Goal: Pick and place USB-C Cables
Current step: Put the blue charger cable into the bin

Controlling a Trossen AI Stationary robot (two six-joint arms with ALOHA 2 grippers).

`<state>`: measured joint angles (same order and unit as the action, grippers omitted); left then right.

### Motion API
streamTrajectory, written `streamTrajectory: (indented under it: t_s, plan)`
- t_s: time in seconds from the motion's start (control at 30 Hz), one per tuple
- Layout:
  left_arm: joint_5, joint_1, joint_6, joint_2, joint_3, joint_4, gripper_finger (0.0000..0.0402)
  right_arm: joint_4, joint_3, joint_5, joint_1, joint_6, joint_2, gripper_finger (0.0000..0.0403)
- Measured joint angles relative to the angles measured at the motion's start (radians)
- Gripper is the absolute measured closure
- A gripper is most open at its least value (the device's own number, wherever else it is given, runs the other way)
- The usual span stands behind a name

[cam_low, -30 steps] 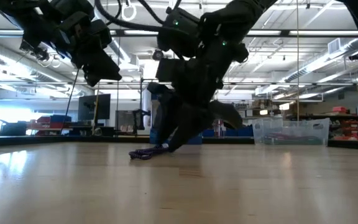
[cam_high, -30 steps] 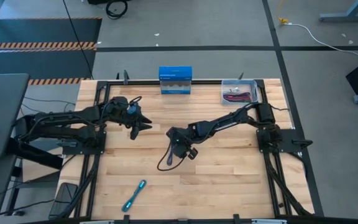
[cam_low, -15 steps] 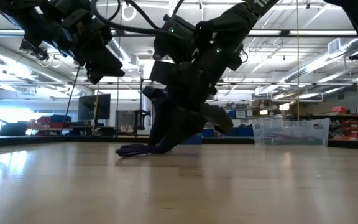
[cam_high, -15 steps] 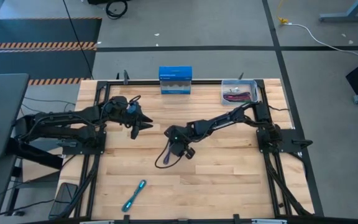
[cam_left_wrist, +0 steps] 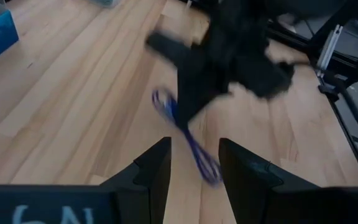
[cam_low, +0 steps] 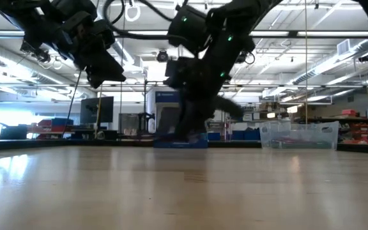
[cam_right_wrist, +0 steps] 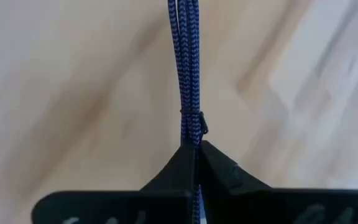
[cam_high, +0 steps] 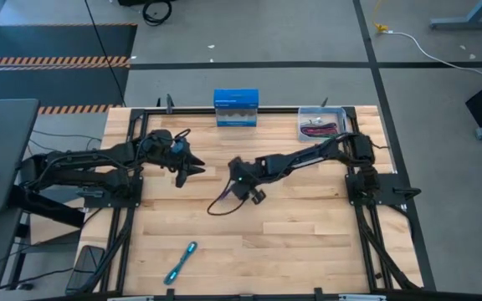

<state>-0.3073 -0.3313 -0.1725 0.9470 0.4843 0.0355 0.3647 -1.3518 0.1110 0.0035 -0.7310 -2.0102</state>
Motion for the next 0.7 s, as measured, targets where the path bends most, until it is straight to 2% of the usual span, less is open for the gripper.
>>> streamTrajectory:
  t_s: [0.17, 0.33, 0.53, 0.7]
  plan:
    - [0.0, 0.0, 0.0, 0.0, 0.0, 0.038, 0.026, 0.228, 0.0, 0.103, -0.064, 0.02, 0.125, 0.0396]
    - [0.0, 0.0, 0.008, 0.0, 0.0, 0.041, 0.026, 0.48, 0.0, 0.245, -0.196, 0.109, 0.259, 0.0398]
    - [0.0, 0.001, 0.009, 0.002, 0.0, -0.057, 0.026, 0.759, 0.0, 0.274, -0.426, 0.249, 0.407, 0.0398]
    - [0.001, 0.022, 0.009, 0.002, 0.0, -0.057, 0.026, 0.837, 0.0, 0.26, -0.591, 0.263, 0.477, 0.0398]
